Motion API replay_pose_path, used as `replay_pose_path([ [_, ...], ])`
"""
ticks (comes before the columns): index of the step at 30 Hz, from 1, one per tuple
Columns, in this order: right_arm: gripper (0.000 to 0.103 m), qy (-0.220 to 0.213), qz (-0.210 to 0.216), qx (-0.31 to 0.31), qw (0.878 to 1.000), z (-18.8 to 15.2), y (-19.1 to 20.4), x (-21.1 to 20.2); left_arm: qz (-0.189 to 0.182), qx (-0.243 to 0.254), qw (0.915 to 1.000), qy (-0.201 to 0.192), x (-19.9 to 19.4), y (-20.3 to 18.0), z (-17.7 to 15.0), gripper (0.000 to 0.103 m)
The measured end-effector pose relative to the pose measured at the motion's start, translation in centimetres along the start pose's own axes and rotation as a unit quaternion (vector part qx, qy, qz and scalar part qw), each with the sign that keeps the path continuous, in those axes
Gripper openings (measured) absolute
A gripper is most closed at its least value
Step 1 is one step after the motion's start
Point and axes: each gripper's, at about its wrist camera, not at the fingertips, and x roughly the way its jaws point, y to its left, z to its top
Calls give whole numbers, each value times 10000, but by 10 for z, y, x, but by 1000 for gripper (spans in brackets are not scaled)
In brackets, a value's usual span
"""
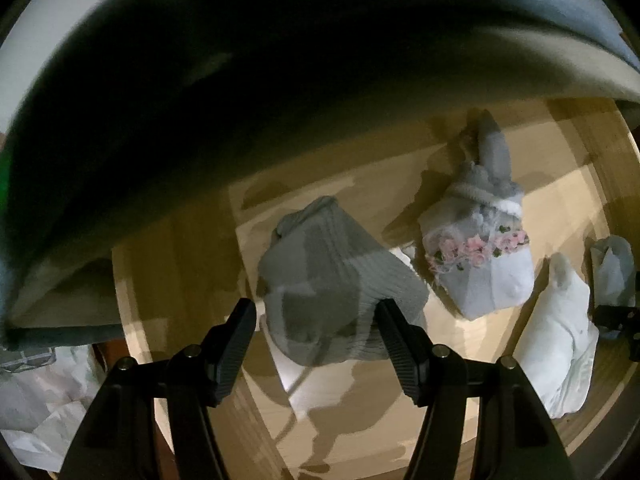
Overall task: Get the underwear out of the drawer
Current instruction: 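Grasp the grey knit item with the left tool while the right tool holds its item, then lift the grey knit item out of the drawer toward the white box with the left tool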
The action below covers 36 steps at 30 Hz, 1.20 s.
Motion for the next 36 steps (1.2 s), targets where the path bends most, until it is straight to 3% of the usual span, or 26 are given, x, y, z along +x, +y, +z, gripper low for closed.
replay_pose_path([
  [2, 47, 12, 30, 14, 10000, 0, -2, 0, -101, -53, 9999, 43, 2, 4, 3, 65],
  [4, 47, 11, 43, 28, 10000, 0, 0, 2, -216, -85, 9997, 80, 4, 9, 10, 53],
  [10, 47, 6, 84, 51, 10000, 0, -3, 2, -244, -83, 9995, 175, 5, 15, 7, 46],
  [26, 47, 0, 130, 88, 9999, 2, -4, 5, -151, 382, 9950, 914, 3, -7, -18, 45],
  [36, 47, 1, 130, 82, 9999, 2, -3, 5, -542, 377, 9896, 1280, 2, -18, -27, 45],
])
